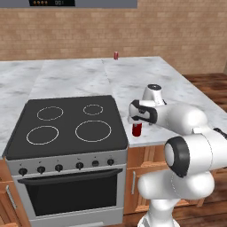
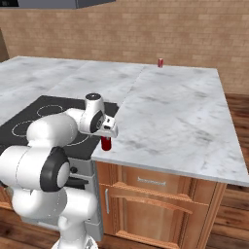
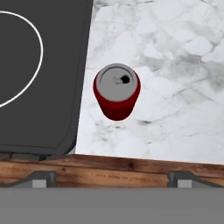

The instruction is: Four empty soda cans are scattered around the kitchen. Gather all the cans and cluster them next to the stove for recycling.

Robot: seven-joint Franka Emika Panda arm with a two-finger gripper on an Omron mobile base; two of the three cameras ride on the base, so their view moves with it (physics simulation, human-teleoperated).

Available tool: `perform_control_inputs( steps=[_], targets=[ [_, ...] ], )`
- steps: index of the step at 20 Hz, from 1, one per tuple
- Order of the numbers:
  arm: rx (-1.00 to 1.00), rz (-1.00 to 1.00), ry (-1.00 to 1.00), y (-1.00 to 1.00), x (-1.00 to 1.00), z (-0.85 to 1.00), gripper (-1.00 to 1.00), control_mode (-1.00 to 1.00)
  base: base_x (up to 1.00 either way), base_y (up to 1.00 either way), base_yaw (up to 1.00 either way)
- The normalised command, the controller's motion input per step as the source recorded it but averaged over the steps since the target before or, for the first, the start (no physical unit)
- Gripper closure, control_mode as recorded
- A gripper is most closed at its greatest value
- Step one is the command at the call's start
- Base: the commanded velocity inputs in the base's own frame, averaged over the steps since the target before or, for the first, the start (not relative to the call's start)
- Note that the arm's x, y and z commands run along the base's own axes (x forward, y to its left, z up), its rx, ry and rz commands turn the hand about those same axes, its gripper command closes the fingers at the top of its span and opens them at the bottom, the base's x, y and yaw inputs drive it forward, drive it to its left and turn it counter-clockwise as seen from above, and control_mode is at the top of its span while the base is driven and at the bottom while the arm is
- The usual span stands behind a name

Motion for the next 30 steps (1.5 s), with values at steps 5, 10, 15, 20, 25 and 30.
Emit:
perform_control_inputs(
  steps=[5, 10, 15, 20, 25, 30],
  targets=[
    [0.00, 0.00, 0.00, 0.00, 0.13, -0.08, -1.00, -1.00, 0.00, 0.00, 0.00],
    [0.00, 0.00, 0.00, 0.00, 0.16, -0.04, -1.00, -1.00, 0.00, 0.00, 0.00],
    [0.00, 0.00, 0.00, 0.00, 0.18, -0.03, -1.00, -1.00, 0.00, 0.00, 0.00],
    [0.00, 0.00, 0.01, 0.00, 0.21, -0.08, -1.00, -1.00, 0.00, 0.00, 0.00],
    [0.00, 0.00, 0.03, 0.00, 0.23, -0.11, -1.00, -1.00, 0.00, 0.00, 0.00],
    [0.00, 0.00, 0.02, 0.00, 0.22, -0.12, -1.00, -1.00, 0.00, 0.00, 0.00]
  ],
)
